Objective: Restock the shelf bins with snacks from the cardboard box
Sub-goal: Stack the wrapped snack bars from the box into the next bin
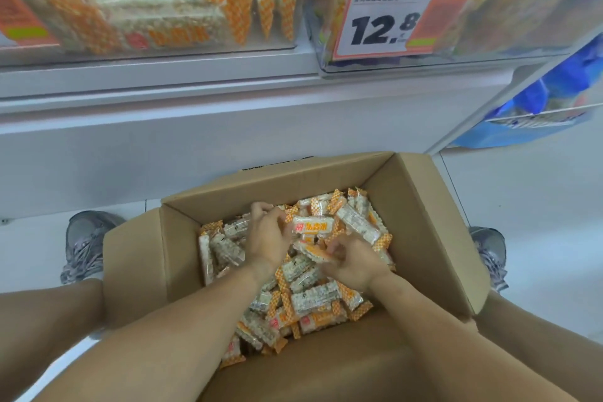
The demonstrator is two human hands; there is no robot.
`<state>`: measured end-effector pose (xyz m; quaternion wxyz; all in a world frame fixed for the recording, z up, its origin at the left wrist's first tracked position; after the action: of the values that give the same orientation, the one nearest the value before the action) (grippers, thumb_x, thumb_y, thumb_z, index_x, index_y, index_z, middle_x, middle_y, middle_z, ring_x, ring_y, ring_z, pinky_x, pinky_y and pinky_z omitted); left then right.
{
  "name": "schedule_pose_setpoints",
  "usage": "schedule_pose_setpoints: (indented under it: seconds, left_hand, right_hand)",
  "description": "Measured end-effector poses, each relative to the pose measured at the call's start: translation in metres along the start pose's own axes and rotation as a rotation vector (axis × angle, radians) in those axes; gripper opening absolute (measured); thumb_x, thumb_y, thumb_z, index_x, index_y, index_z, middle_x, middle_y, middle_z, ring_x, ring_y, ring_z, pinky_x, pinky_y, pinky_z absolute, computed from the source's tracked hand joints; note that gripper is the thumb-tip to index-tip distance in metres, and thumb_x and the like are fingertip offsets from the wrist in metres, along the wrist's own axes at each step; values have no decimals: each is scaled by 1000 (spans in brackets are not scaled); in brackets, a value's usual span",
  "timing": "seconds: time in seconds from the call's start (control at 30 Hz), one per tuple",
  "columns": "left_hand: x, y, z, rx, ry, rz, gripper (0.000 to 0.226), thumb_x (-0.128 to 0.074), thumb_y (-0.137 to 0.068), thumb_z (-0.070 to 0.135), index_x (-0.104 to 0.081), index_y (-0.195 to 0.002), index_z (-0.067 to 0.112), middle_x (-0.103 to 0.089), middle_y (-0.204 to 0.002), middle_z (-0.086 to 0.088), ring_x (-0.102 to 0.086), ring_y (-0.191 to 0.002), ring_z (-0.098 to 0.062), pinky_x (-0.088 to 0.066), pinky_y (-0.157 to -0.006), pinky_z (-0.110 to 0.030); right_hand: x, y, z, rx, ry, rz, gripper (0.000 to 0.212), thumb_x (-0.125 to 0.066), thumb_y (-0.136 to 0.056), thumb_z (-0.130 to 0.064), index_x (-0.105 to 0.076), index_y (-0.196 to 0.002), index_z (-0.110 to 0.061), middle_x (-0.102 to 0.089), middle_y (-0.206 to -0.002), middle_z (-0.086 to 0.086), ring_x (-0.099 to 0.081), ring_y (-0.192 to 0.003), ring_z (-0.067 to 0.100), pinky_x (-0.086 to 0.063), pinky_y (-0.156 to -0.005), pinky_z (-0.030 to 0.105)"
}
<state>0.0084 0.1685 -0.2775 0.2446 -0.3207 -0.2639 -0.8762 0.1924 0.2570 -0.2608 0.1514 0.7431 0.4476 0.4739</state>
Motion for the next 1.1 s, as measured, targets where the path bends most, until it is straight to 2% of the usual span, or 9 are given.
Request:
schedule_pose_setpoints:
  seconds: [0.13, 0.23, 0.3, 0.4, 0.57, 0.63, 0.73, 0.87, 1.1]
  left_hand:
    - [-5, 6, 13, 68, 137, -109, 16, -69, -92, 20, -56, -86, 14, -58, -87, 1, -56, -79, -16, -42, -66, -23]
    - [7, 5, 12, 158, 283, -210, 23, -71, -90, 12, -51, -78, 14, -57, -77, -5, -59, -75, -23, -52, -71, -30]
    - [24, 4, 10, 238, 411, -278, 21, -70, -91, 4, -51, -82, 10, -55, -81, -14, -61, -77, -24, -61, -71, -35]
    - [57, 9, 19, 260, 476, -403, 24, -66, -91, -1, -54, -111, 5, -58, -107, -17, -64, -95, -26, -60, -61, -23]
    - [117, 20, 49, 206, 531, -581, 32, -60, -97, 3, -61, -127, 13, -47, -135, -18, -69, -104, -36, -61, -83, -35]
    - [145, 24, 67, 161, 584, -643, 28, -57, -98, 0, -66, -122, 12, -50, -124, -16, -67, -104, -37, -59, -90, -41]
    - [191, 35, 107, 71, 647, -735, 26, -54, -98, -5, -62, -122, 2, -49, -102, -19, -64, -107, -45, -60, -86, -38]
    - [252, 60, 163, -62, 642, -760, 31, -51, -96, -3, -53, -127, -3, -68, -115, -29, -72, -97, -34, -60, -85, -35]
    - [303, 93, 193, 28, 763, -677, 36, -47, -100, 19, -59, -122, -8, -67, -116, -30, -68, -99, -42, -60, -86, -40]
  right_hand:
    - [4, 5, 1, -64, -120, -24, 49, -88, -73, -29, -55, -108, -22, -59, -107, -4, -59, -96, 15, -43, -69, 21]
    - [15, 12, -7, -61, -101, -47, 62, -91, -69, -15, -52, -117, -20, -58, -107, -2, -59, -96, 18, -42, -64, 19]
    - [25, 16, -13, -20, -67, -59, 54, -82, -74, -1, -54, -115, -23, -58, -109, -1, -59, -95, 18, -45, -66, 19]
    - [56, 26, -33, 116, 89, -36, 50, -71, -74, 9, -60, -100, -32, -61, -111, -7, -61, -88, 10, -48, -63, 17]
    - [145, 65, -106, 300, 252, 56, 40, -85, -66, -9, -70, -96, -31, -63, -98, -19, -61, -86, 1, -48, -79, 19]
    - [175, 88, -135, 369, 312, 82, 48, -87, -64, -14, -65, -103, -33, -61, -99, -19, -63, -91, 11, -51, -83, 29]
    - [207, 127, -159, 463, 350, 149, 57, -90, -69, -26, -63, -119, -30, -63, -108, -15, -61, -94, 7, -43, -77, 19]
    - [211, 167, -165, 591, 80, 237, 39, -90, -73, -28, -68, -105, -30, -69, -106, -17, -62, -101, -3, -41, -78, 6]
    - [184, 173, -185, 742, -140, 337, 40, -87, -76, -25, -60, -104, -32, -67, -105, -14, -64, -108, 11, -50, -84, 26]
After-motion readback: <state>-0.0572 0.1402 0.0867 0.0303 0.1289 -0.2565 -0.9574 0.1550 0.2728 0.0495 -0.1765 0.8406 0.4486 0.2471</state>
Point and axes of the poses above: each hand's wrist, its own y-axis away from the middle knuckle, its own x-axis out of the back of the hand, z = x × y, the point moved 2 cm from there along -y, towards the middle knuckle
